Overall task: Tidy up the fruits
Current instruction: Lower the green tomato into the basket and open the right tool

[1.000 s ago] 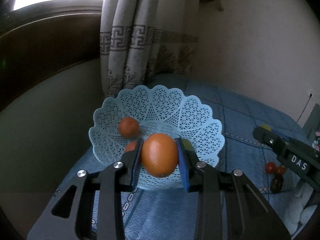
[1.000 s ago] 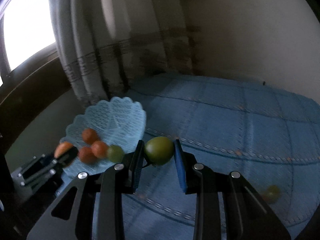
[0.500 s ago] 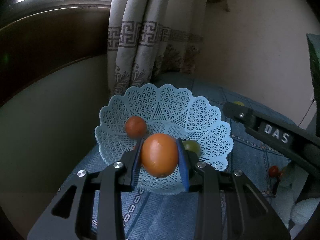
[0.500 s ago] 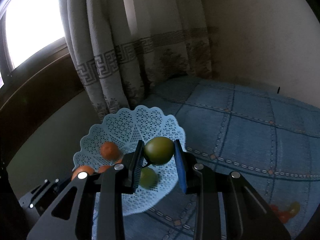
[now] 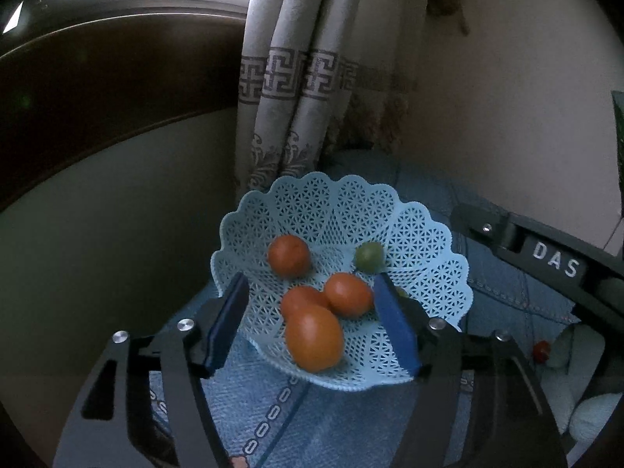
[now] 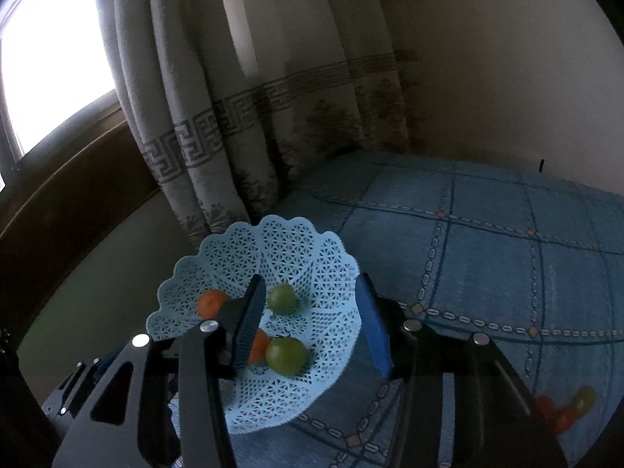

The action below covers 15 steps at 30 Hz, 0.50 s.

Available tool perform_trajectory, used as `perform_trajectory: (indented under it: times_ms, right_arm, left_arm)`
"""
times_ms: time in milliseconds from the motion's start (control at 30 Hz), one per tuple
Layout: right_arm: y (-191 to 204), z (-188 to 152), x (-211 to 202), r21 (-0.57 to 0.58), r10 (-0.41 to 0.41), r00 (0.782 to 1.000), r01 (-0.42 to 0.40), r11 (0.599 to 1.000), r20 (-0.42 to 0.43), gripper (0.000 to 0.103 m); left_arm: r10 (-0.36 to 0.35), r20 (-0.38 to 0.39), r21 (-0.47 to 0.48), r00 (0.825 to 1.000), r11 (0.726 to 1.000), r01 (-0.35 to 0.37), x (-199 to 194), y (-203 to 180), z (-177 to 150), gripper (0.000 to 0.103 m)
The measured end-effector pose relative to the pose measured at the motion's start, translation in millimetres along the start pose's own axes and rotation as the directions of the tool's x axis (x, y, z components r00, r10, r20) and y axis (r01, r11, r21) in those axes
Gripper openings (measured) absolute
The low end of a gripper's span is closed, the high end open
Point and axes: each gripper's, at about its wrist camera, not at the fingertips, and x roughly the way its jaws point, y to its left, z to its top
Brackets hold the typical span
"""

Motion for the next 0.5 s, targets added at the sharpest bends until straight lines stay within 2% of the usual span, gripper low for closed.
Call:
perform_trajectory:
  times_ms: [100,133,200,433,500]
  right_arm:
    - [-6,-3,-5,0.014,-0.016,1.000,0.015,1.000,0.014,0.052]
    - [-7,-4,-6,0.017,-0.021,1.000,0.020,1.000,0.018,0.057]
    - [-13,-7,-10,0.030,-0.036,0.999,0.035,0.999,0.035,0.060]
    - [-36,-19,-24,0.071,-0.091,0.992,0.085,0.994,0.083,0.081]
    - [-43,-21,-29,0.073,-0.115,0.989,0.109,0.991,0.091,0.083]
  left_arm:
    - [0.007,0.017,-0.010,1.000,1.000,-0.007,-4,1,1,0.087]
    - [0.008,0.022,-0.011,1.000,1.000,-0.008,-5,1,1,0.090]
    - [0.004,0.036,-0.017,0.999,1.000,-0.004,-8,1,2,0.097]
    - [-0.007,0.057,0.005,0.998,1.000,0.007,-12,-7,1,0.099]
    - [-0.010,0.066,0.020,0.998,1.000,0.009,-14,-12,0,0.100]
